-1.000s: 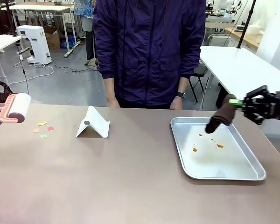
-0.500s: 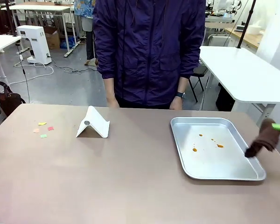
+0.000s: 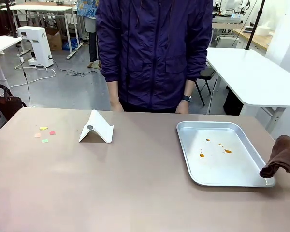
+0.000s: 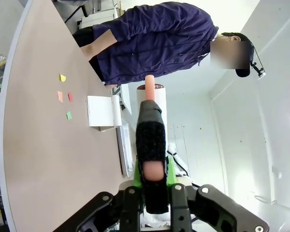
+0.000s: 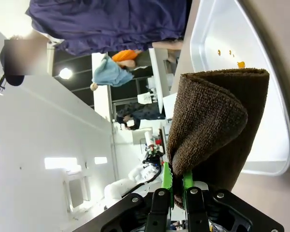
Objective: Clean the surface of the table.
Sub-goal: Hold the Lint Roller with your left hand and the towel with your right hand, then if a person points to the right, clean the right side of the table with your right hand, and if they point to the left, clean the left side with your left hand.
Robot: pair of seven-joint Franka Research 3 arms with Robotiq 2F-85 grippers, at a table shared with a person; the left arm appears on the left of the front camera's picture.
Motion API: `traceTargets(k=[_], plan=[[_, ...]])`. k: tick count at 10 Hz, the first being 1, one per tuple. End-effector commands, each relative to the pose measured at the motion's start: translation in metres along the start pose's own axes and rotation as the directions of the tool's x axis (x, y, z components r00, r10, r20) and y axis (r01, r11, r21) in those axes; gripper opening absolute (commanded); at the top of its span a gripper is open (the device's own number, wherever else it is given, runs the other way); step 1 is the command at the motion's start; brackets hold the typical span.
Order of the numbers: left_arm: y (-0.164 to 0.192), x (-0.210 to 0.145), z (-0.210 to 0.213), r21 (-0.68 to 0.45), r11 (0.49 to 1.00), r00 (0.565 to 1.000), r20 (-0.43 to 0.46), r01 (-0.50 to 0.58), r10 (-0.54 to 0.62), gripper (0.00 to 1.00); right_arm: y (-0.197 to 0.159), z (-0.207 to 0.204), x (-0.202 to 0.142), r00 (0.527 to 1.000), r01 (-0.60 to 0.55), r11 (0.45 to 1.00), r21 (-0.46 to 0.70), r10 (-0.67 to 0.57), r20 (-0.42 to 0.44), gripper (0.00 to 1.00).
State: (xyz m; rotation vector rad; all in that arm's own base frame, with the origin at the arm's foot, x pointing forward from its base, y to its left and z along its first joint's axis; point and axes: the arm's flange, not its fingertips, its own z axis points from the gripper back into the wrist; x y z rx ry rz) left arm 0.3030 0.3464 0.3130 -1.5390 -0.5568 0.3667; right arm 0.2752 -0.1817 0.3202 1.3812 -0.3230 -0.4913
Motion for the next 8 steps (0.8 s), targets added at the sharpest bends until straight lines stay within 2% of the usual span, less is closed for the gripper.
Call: traceTargets(k=[1, 8], plan=[[-0.0063, -0.0037, 0.0075, 0.015, 1.000, 1.000, 0.001, 0.007, -0.007, 0.16, 0.0038, 0.0014, -0.0014, 1.000, -0.002, 1.000, -0.005, 0.002, -0.005, 0.00], [-0.0063, -0.0037, 0.0075, 0.015, 1.000, 1.000, 0.001, 0.007, -0.007, 0.16, 0.0038, 0.0014, -0.0014, 1.000, -0.002, 1.000, -0.005, 0.002, -0.005, 0.00]])
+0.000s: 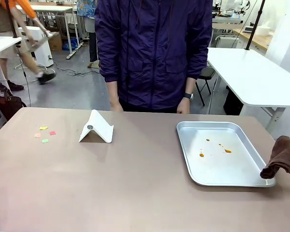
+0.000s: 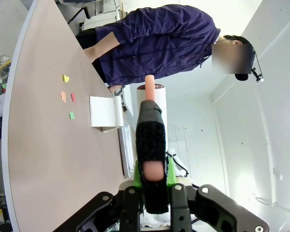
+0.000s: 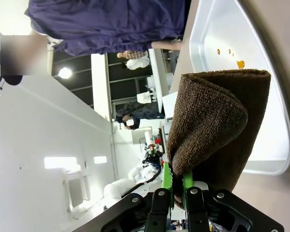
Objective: Clean the surface of the table.
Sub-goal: If a person points to the right, clean the right side of the table with your right hand, and if they point to the left, clean the left side with your left hand.
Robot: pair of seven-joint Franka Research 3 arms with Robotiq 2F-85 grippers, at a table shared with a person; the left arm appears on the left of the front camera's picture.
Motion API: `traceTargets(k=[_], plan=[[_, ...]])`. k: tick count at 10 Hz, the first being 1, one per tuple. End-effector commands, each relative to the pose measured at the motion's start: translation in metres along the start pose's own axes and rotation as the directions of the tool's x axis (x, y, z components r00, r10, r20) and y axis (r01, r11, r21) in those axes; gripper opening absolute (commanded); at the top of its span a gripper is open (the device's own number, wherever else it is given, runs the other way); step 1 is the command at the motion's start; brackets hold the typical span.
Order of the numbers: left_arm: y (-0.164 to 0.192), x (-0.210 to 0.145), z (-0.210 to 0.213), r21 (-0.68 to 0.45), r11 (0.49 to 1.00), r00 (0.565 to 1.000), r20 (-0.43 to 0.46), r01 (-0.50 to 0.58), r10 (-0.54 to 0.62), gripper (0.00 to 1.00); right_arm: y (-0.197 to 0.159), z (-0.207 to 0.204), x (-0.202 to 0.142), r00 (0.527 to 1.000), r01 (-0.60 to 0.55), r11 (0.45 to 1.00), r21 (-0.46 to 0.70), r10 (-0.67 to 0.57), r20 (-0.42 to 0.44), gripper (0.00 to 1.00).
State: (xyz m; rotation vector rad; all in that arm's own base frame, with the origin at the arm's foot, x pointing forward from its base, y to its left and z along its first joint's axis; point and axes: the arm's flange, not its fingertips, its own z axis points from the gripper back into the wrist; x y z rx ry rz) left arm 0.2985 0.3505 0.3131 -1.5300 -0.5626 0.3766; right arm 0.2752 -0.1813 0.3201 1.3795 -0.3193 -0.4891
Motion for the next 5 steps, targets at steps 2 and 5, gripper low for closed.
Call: traceTargets(k=[2, 5], plan=[[-0.0057, -0.0023, 0.0016, 0.006, 1.000, 1.000, -0.009, 0.007, -0.007, 0.16, 0.0039, 0.0018, -0.0012, 1.000, -0.002, 1.000, -0.003, 0.002, -0.002, 0.00], [-0.0057, -0.0023, 0.0016, 0.006, 1.000, 1.000, -0.009, 0.007, -0.007, 0.16, 0.0039, 0.0018, -0.0012, 1.000, -0.002, 1.000, -0.003, 0.002, -0.002, 0.00]])
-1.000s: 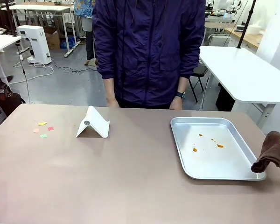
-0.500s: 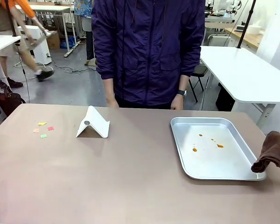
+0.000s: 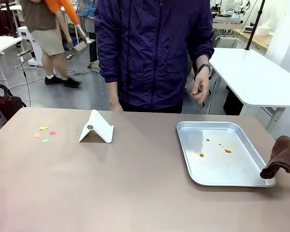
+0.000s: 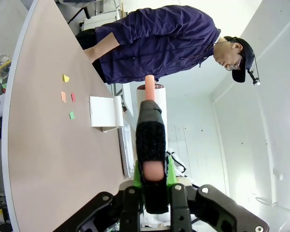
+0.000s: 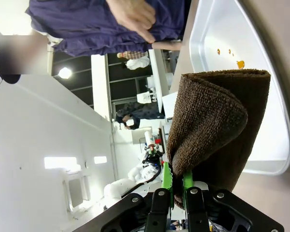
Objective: Clean the surface of the table.
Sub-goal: If a person points to the right, clean the right side of the table with your right hand, and if they point to the left, clean the left side with your left hand.
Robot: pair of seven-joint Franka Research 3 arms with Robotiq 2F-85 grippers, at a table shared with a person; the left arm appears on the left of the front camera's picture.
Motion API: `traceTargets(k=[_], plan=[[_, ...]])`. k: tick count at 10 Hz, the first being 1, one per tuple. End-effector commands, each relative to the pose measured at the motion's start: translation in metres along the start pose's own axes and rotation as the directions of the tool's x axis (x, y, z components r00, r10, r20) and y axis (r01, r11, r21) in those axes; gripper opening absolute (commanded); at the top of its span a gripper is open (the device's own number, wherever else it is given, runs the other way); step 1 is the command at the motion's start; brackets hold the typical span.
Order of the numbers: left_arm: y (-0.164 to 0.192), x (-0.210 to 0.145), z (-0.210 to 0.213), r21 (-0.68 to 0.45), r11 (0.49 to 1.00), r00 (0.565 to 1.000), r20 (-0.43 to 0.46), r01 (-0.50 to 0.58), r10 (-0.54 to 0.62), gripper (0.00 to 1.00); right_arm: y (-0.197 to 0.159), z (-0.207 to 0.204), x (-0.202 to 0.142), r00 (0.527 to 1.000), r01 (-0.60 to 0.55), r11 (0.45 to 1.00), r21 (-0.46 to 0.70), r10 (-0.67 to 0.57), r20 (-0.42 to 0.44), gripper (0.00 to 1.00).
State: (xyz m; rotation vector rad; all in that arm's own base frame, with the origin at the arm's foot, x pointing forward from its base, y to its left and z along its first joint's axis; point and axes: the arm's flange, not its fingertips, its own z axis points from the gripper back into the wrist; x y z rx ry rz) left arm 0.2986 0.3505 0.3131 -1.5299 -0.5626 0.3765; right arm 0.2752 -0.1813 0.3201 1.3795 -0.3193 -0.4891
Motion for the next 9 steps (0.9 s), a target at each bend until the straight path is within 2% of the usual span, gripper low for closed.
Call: traceTargets(k=[1, 9], plan=[[-0.0057, -0.0023, 0.0016, 0.006, 1.000, 1.000, -0.009, 0.007, -0.007, 0.16, 0.0038, 0.0018, -0.0012, 1.000, -0.002, 1.000, -0.003, 0.002, -0.002, 0.00], [-0.0057, -0.0023, 0.0016, 0.006, 1.000, 1.000, -0.009, 0.007, -0.007, 0.16, 0.0038, 0.0018, -0.0012, 1.000, -0.002, 1.000, -0.003, 0.002, -0.002, 0.00]])
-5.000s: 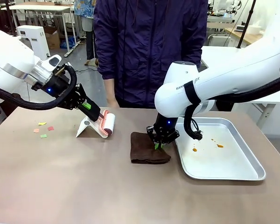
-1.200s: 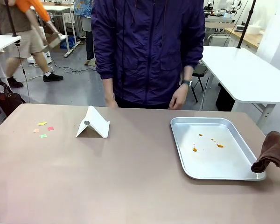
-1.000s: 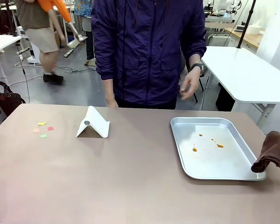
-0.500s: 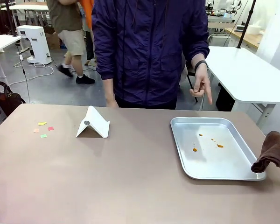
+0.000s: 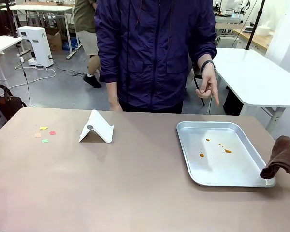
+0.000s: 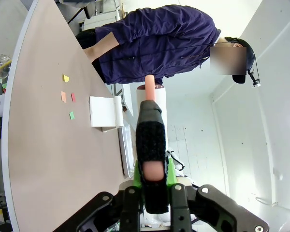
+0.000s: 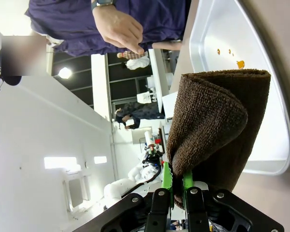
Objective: Clean the surface of the table.
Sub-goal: If a person points to the right, clean the right side of the table with your right hand, and if they point to the left, clean the left side with your left hand.
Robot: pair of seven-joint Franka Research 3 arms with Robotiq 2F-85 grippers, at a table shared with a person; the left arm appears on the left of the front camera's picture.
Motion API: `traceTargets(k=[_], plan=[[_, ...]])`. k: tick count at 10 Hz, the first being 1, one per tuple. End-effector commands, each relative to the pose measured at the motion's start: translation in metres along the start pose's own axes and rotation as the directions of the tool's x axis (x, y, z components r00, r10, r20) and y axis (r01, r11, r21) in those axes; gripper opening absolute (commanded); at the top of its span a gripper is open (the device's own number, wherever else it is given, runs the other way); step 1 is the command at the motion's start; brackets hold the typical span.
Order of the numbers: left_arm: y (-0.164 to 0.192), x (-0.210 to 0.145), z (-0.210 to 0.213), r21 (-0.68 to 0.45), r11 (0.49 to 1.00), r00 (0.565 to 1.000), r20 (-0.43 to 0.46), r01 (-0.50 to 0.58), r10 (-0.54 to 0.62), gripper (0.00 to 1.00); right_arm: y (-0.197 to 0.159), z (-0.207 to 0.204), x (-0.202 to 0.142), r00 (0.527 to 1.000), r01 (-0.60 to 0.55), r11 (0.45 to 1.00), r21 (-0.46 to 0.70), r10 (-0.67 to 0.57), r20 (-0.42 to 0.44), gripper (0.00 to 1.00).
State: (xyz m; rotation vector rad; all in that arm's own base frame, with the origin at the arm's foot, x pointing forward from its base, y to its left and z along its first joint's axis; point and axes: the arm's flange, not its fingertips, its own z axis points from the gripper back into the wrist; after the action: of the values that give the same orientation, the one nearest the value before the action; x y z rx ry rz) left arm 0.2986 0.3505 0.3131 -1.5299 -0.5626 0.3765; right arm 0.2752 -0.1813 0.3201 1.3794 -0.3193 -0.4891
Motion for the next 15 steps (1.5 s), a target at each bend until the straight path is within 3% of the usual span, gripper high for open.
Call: traceTargets(k=[1, 4, 7, 11, 12, 13, 15], plan=[[-0.006, -0.002, 0.002, 0.006, 1.000, 1.000, -0.009, 0.007, -0.007, 0.16, 0.000, 0.000, 0.000, 1.000, 0.000, 1.000, 0.000, 0.000, 0.000, 0.09], [-0.006, -0.002, 0.002, 0.006, 1.000, 1.000, -0.009, 0.007, -0.007, 0.16, 0.049, -0.042, 0.017, 0.964, -0.218, 0.953, -0.212, 0.176, -0.201, 0.09], [-0.006, -0.002, 0.002, 0.006, 1.000, 1.000, -0.009, 0.007, -0.007, 0.16, 0.092, -0.098, 0.044, 0.871, -0.436, 0.824, -0.362, 0.284, -0.402, 0.09], [-0.006, -0.002, 0.002, 0.006, 1.000, 1.000, -0.009, 0.007, -0.007, 0.16, 0.129, -0.166, 0.078, 0.788, -0.607, 0.520, -0.601, 0.299, -0.538, 0.09], [-0.006, -0.002, 0.002, 0.006, 1.000, 1.000, -0.009, 0.007, -0.007, 0.16, 0.126, -0.184, 0.089, 0.798, -0.600, 0.447, -0.663, 0.285, -0.530, 0.09], [-0.006, -0.002, 0.002, 0.006, 1.000, 1.000, -0.009, 0.007, -0.007, 0.16, 0.120, -0.198, 0.099, 0.810, -0.587, 0.401, -0.703, 0.275, -0.518, 0.09], [-0.006, -0.002, 0.002, 0.006, 1.000, 1.000, -0.009, 0.007, -0.007, 0.16, 0.105, -0.221, 0.109, 0.805, -0.593, 0.390, -0.704, 0.305, -0.509, 0.09]])
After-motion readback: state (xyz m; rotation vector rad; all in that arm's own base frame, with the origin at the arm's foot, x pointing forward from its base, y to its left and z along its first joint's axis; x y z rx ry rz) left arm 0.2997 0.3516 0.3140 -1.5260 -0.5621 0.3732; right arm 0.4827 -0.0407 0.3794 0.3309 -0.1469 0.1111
